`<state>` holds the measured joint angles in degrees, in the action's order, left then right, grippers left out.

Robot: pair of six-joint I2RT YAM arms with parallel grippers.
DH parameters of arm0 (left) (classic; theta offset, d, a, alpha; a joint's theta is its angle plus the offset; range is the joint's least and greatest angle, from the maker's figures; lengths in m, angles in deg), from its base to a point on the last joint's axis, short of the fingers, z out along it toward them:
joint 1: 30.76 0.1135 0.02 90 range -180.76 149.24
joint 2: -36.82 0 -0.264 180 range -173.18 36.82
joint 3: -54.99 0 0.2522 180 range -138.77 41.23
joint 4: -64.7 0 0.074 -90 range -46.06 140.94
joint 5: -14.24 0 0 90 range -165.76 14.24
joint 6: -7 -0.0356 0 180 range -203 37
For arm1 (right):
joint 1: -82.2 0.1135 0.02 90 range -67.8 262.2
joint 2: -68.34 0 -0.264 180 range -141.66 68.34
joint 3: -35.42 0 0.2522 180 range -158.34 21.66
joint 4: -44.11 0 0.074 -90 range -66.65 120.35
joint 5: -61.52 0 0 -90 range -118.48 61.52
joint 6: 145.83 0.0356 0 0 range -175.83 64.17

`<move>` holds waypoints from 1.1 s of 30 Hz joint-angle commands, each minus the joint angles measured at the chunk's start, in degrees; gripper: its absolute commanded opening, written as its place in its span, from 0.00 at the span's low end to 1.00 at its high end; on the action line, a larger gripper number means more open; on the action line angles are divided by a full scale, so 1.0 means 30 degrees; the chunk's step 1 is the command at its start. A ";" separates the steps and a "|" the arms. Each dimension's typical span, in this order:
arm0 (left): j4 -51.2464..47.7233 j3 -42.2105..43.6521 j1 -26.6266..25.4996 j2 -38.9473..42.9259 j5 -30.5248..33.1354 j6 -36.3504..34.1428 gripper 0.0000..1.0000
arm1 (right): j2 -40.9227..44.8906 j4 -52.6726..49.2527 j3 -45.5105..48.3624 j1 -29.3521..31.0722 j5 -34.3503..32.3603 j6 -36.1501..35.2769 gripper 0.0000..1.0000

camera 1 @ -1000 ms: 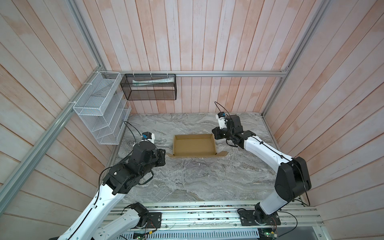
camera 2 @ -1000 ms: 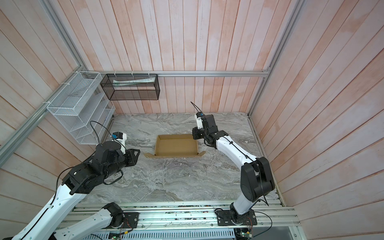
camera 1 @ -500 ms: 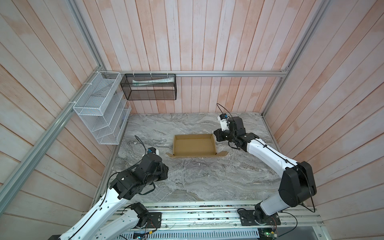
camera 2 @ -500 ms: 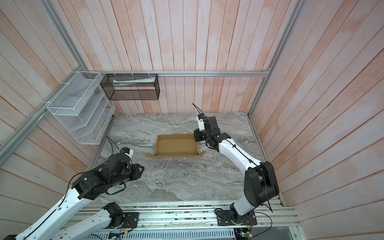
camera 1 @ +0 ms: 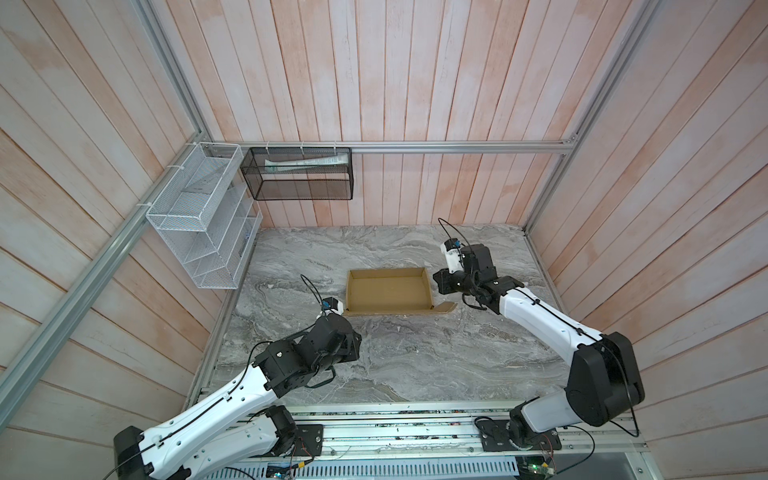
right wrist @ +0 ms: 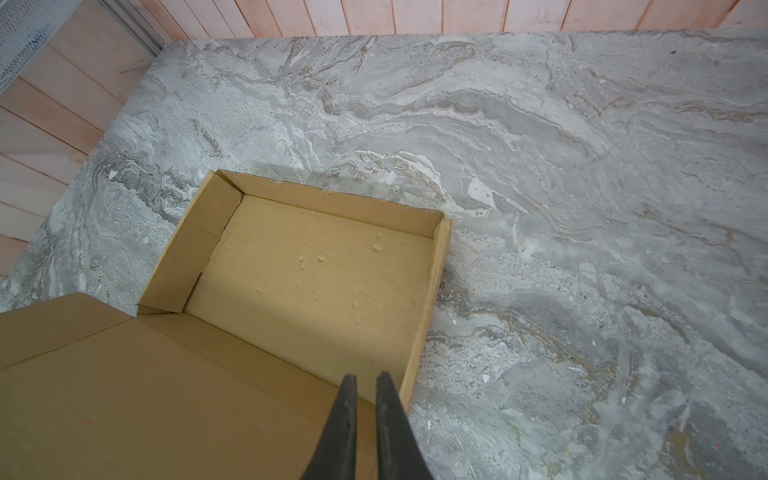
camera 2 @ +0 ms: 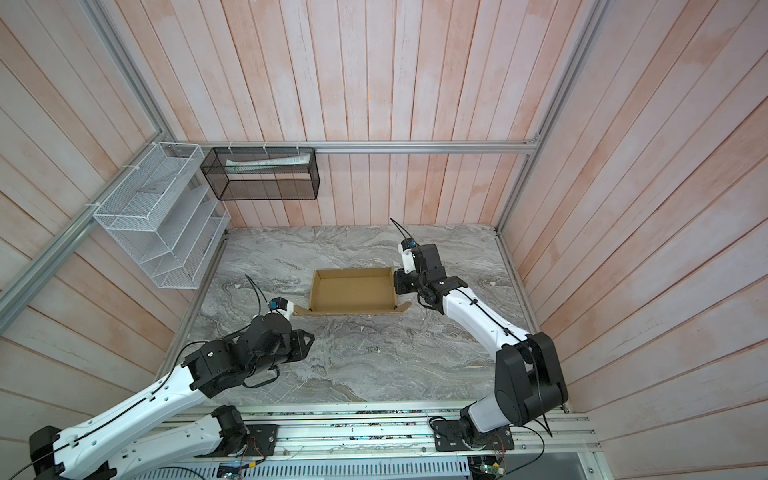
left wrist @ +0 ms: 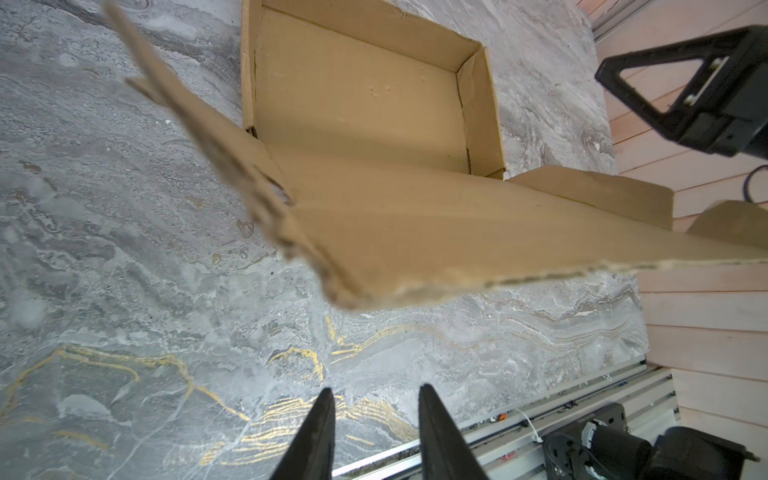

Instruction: Fold the paper box

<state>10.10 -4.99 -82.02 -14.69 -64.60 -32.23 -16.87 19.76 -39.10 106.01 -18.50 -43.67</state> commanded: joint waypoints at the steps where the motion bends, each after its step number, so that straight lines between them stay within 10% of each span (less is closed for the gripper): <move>1: 0.1450 0.0555 -0.0527 -0.0469 0.1205 0.0893 0.36 | 0.0429 0.0462 0.0599 -0.0490 0.0404 0.0134 0.12; 33: 0.5674 0.0949 -0.1349 -0.3439 0.5986 0.1319 0.38 | 0.0957 0.2268 0.3477 -0.1364 0.4044 -0.0334 0.11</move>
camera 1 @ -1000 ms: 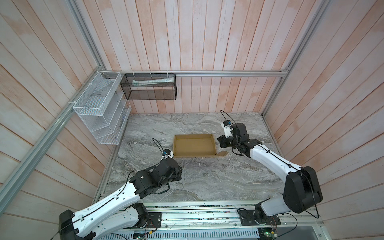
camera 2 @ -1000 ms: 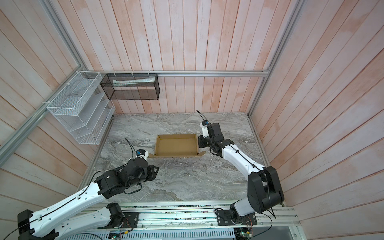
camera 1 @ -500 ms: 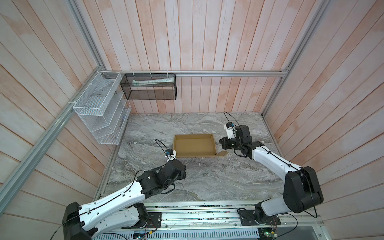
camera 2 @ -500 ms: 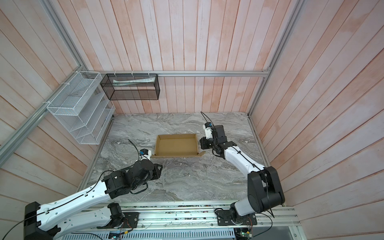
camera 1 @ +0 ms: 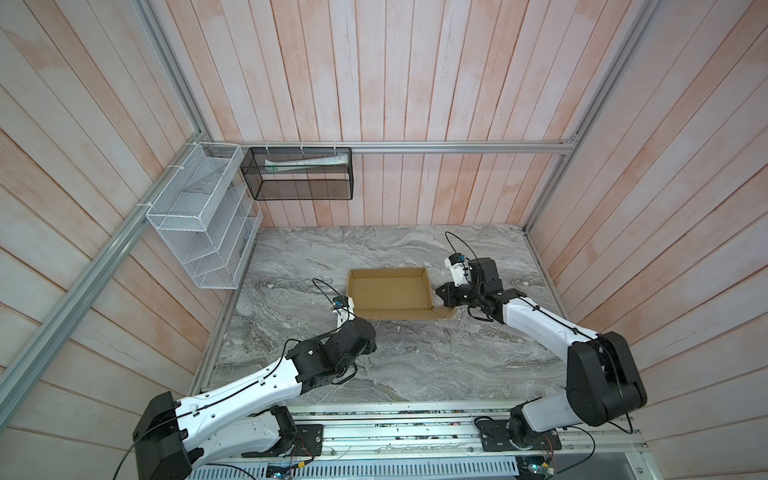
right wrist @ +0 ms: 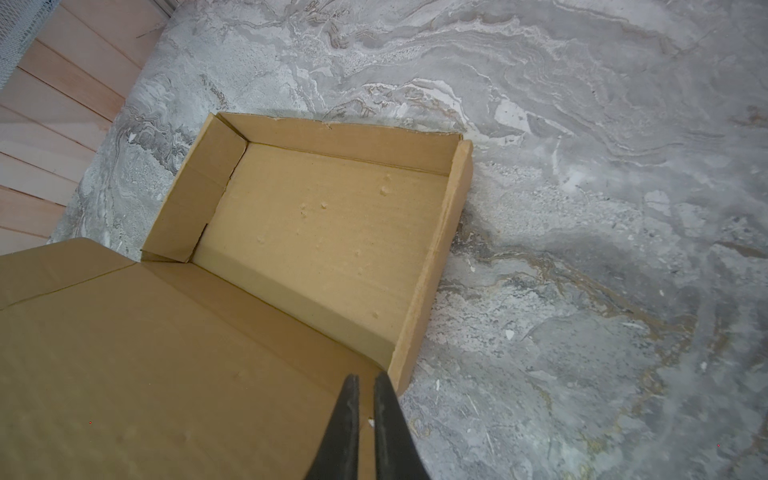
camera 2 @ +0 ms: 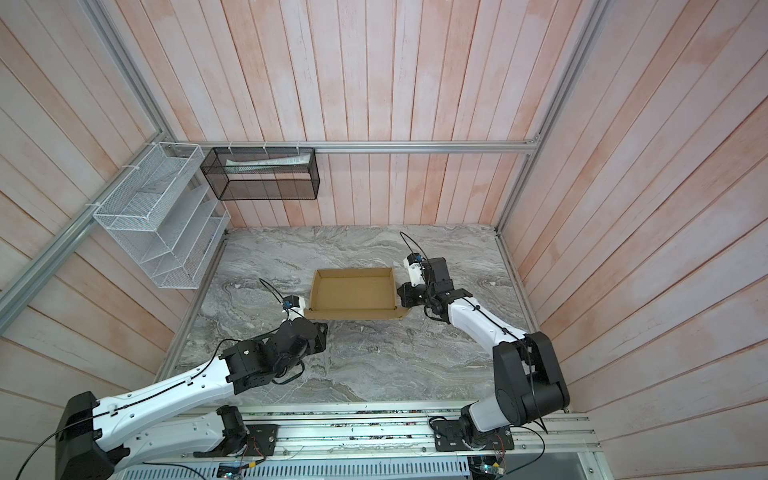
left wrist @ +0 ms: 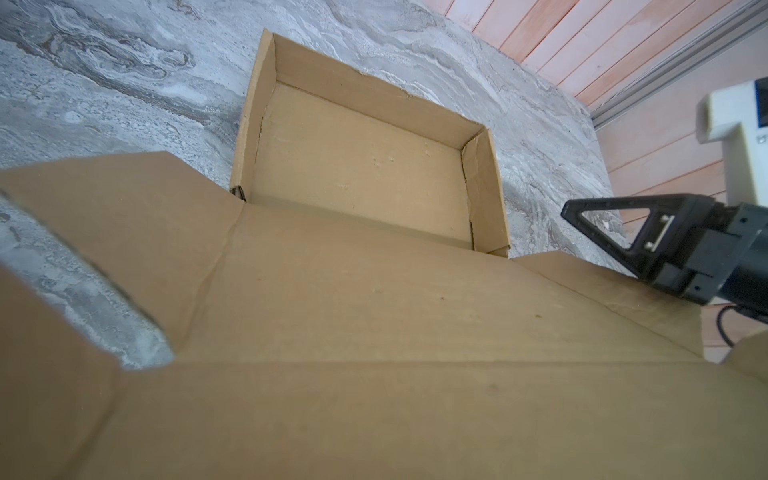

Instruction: Fold the paper box

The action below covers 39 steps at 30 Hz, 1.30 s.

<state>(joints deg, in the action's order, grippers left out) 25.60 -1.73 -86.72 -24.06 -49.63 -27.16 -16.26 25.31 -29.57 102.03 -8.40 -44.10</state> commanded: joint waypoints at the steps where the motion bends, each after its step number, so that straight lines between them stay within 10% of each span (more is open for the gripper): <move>1: 0.0572 -0.0229 0.0256 -0.0414 0.1074 -0.0485 0.38 | 0.0854 0.0467 0.0437 -0.0004 0.0741 -0.0188 0.12; 39: 0.6495 -0.4810 0.6430 -0.6905 -0.3863 -0.5732 0.41 | 0.2094 0.3043 0.2520 0.3598 0.2008 0.0830 0.11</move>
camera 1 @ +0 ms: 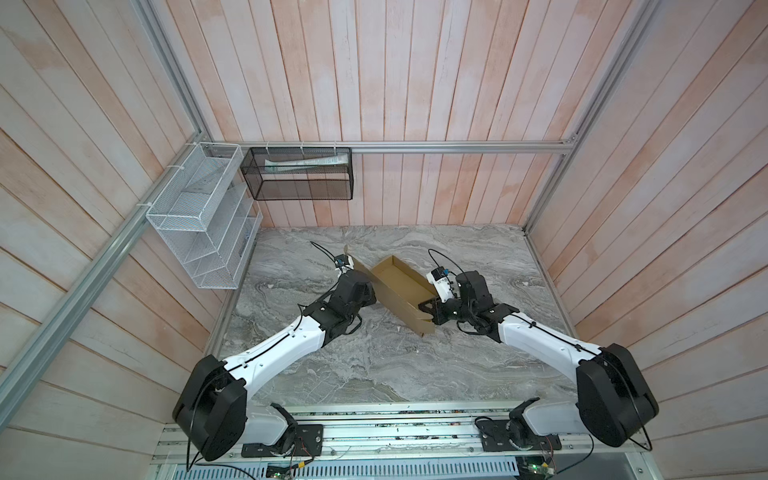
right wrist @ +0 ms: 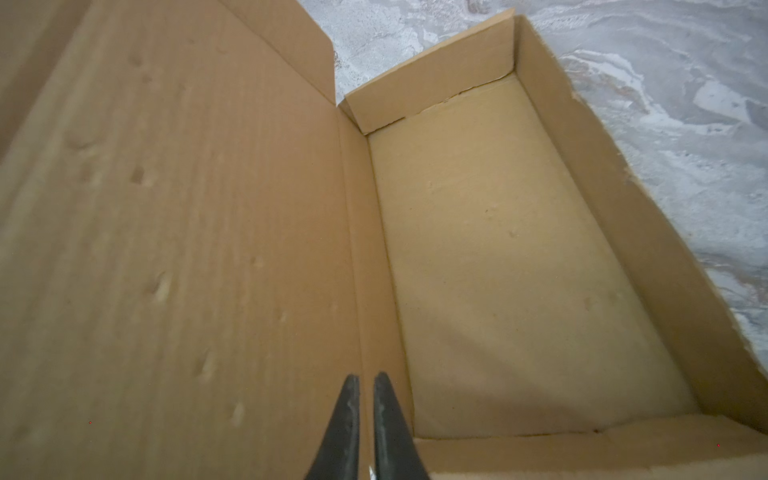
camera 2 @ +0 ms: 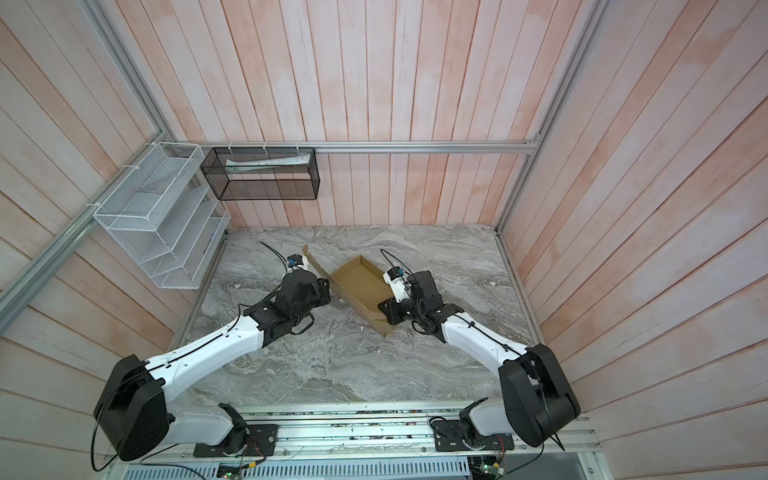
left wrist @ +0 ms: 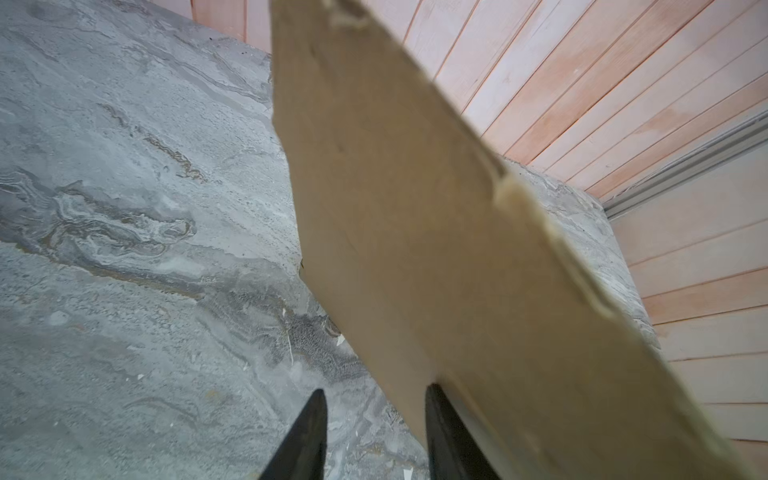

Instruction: Fold the paper box

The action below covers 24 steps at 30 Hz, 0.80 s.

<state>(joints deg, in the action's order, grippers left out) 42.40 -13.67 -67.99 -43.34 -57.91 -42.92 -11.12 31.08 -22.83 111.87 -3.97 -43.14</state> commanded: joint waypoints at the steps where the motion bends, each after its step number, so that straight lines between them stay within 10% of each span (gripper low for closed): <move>1: 0.1026 -0.1013 0.0265 -0.0754 -0.1345 -0.0544 0.41 | 0.0383 0.1281 0.0341 0.0432 0.0634 0.0595 0.11; 24: 0.1574 -0.6355 0.2267 -0.6941 -0.7140 -0.3100 0.41 | -0.0509 0.5485 0.1028 0.2634 0.0069 0.2599 0.12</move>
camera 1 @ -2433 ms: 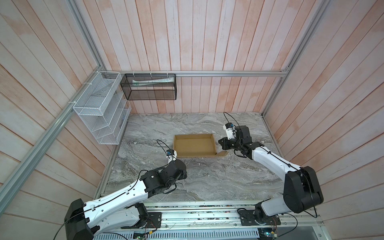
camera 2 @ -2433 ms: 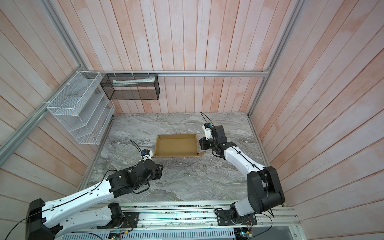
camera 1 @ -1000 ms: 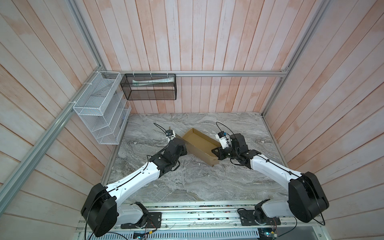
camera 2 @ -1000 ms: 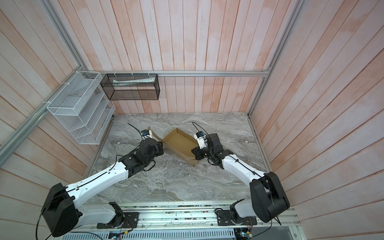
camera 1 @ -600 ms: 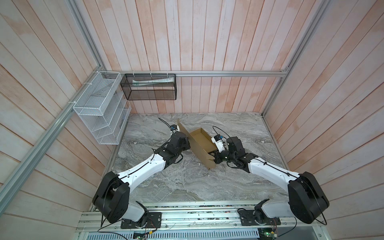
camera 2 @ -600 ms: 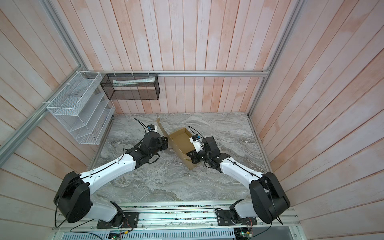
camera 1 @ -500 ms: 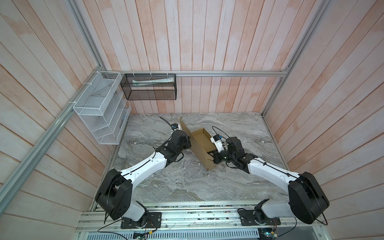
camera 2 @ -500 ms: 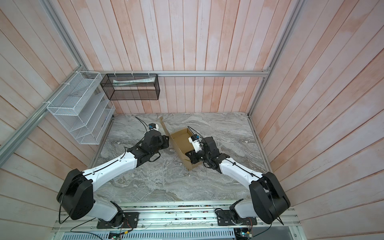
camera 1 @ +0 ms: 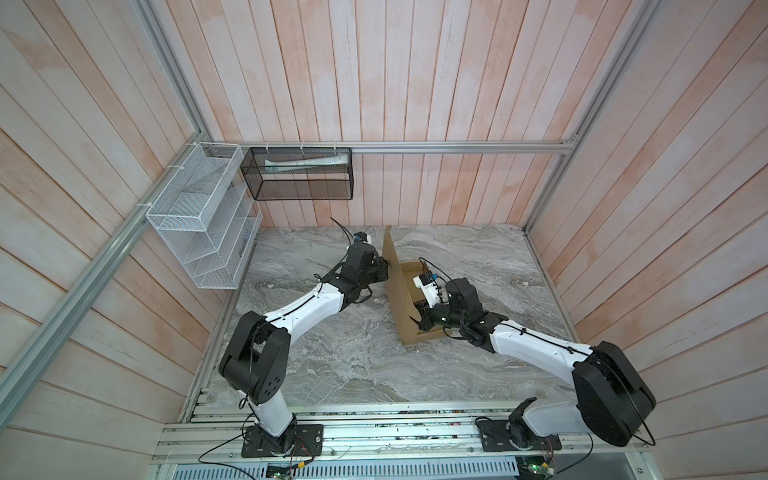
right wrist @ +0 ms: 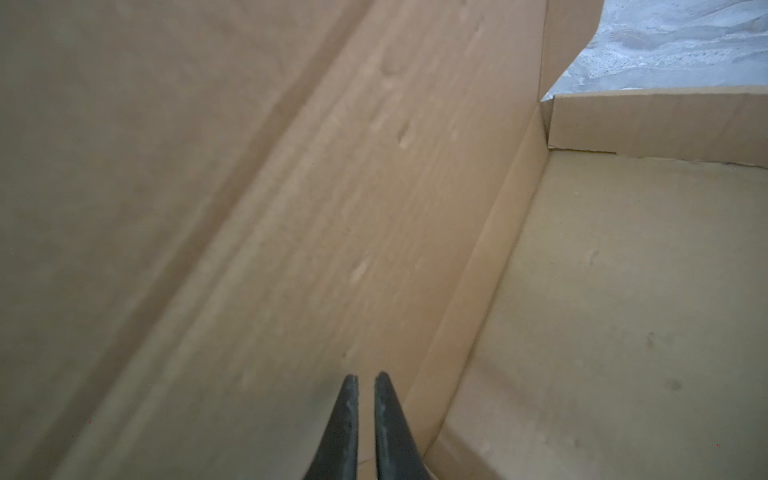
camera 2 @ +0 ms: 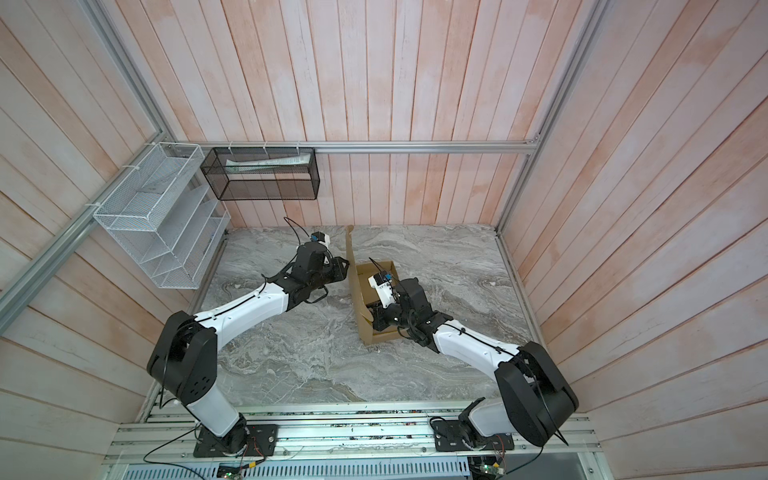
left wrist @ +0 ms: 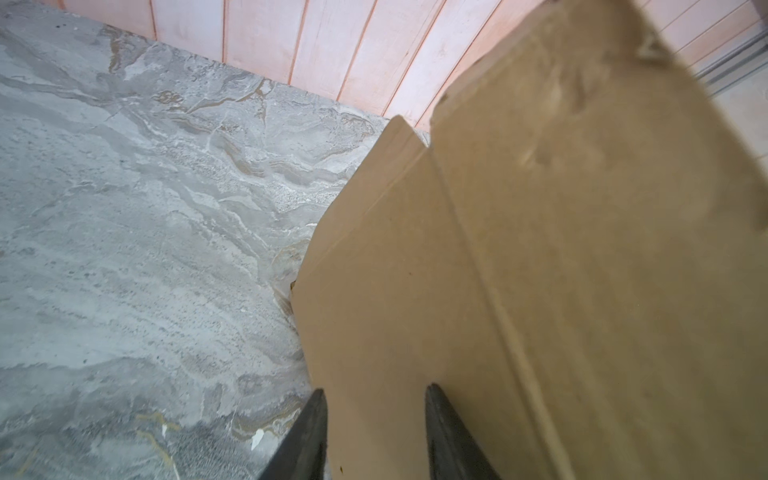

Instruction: Fold the paper box

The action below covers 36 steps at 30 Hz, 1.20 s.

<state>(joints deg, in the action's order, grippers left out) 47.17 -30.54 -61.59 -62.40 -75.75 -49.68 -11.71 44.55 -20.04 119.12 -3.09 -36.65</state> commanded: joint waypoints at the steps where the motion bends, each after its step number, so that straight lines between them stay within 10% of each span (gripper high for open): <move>1: 0.0004 -0.0951 0.0191 -0.0835 -0.1469 -0.0908 0.41 | -0.0371 0.1160 0.0091 0.0224 -0.0249 0.0535 0.12; 36: -0.3533 -0.8251 0.0548 -0.5757 -0.4390 -0.3822 0.41 | -0.3107 0.9602 0.0241 0.1899 -0.3176 0.3596 0.16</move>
<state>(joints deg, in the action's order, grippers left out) 38.73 -53.75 -60.21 -79.36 -88.97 -58.68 -20.02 69.07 -19.47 124.39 -10.44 -27.27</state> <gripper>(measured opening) 0.414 0.155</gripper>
